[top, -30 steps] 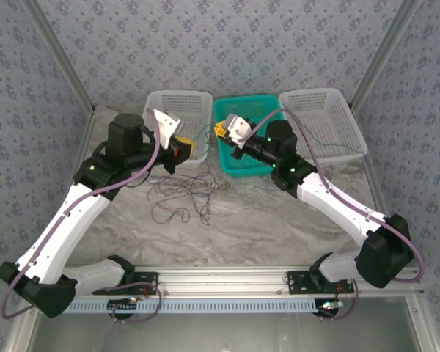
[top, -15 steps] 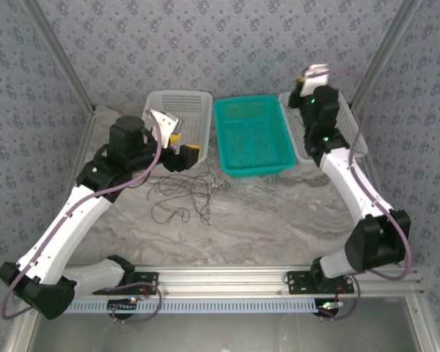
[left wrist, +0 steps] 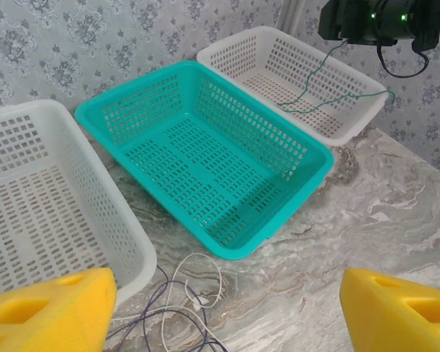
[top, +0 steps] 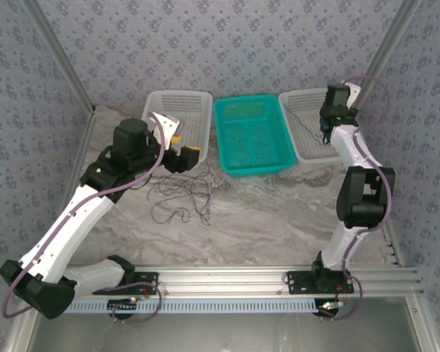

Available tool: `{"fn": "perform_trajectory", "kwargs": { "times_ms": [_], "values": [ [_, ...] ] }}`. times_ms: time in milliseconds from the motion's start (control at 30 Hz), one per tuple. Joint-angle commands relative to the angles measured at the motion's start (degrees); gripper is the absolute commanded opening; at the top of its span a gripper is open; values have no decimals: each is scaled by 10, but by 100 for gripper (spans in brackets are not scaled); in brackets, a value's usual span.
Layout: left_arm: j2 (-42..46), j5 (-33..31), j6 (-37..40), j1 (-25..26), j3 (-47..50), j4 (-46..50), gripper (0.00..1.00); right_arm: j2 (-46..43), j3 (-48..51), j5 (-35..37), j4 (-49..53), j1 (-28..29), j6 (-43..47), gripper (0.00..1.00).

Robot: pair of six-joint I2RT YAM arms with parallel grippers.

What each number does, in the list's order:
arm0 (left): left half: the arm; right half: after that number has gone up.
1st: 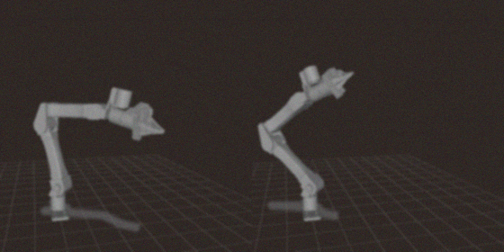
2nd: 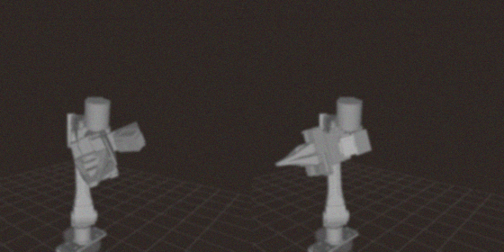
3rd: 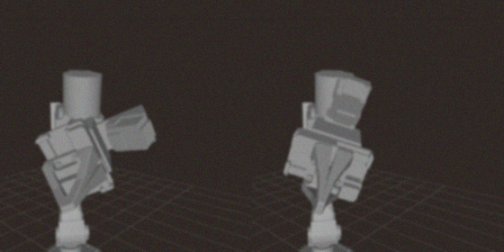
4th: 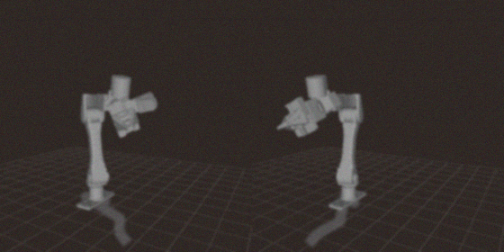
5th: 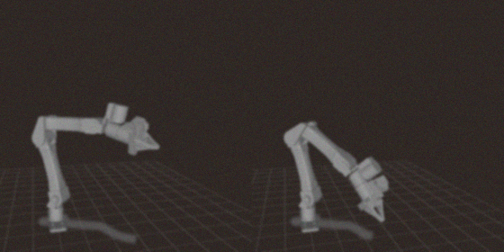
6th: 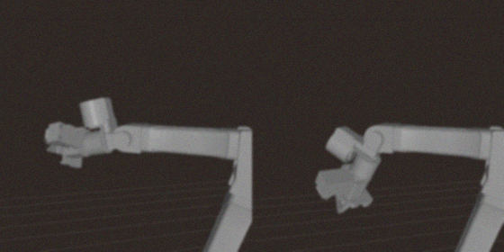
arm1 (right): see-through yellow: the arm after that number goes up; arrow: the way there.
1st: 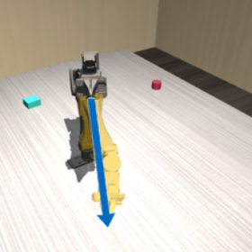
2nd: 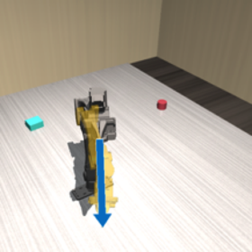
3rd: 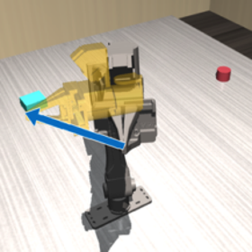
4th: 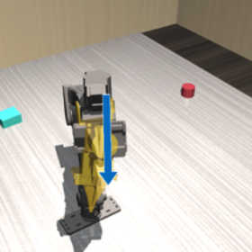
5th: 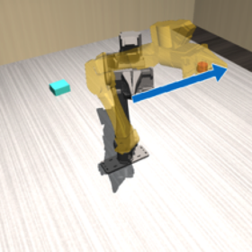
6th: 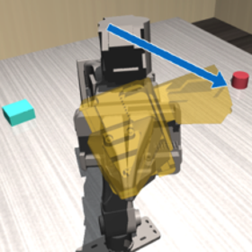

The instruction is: Untangle the cables

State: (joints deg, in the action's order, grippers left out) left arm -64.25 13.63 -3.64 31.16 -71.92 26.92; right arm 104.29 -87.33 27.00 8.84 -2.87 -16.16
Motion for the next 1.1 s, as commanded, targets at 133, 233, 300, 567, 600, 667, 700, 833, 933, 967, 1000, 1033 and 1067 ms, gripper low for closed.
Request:
{"fn": "perform_trajectory", "kwargs": {
  "times_ms": [133,233,300,567,600,667,700,833,933,967,1000,1033,1067],
  "values": [
    [-1,-10,-94,3,39,-12,79,-71,-23,-15,58,16,-67,100],
    [6,-18,-116,3,63,-9,80,-100,-19,-47,60,25,-68,100],
    [10,-24,-130,3,78,-9,80,-114,-20,-83,63,30,-65,100],
    [24,-48,-197,3,122,7,79,-142,-72,-285,134,79,-26,100],
    [27,-56,-214,2,130,9,80,-143,-78,-324,138,87,-22,100],
    [32,-91,-271,2,160,15,79,-140,-90,-412,151,109,-5,99],
    [35,-105,-302,1,175,16,80,-138,-93,-452,157,123,4,99],
    [35,-116,-424,-8,258,-3,79,-131,-85,-554,179,209,48,97],
    [26,-110,-480,-13,302,-26,77,-133,-56,-496,182,278,57,96],
    [23,-110,-492,-15,314,-32,76,-135,-38,-485,173,297,52,97],
    [21,-113,-497,-15,323,-38,75,-137,-24,-486,164,309,49,96],
    [18,-119,-503,-18,332,-38,74,-140,-10,-490,157,322,49,96],
    [16,-128,-510,-22,338,-30,73,-142,6,-488,147,332,41,96]
  ]
}}
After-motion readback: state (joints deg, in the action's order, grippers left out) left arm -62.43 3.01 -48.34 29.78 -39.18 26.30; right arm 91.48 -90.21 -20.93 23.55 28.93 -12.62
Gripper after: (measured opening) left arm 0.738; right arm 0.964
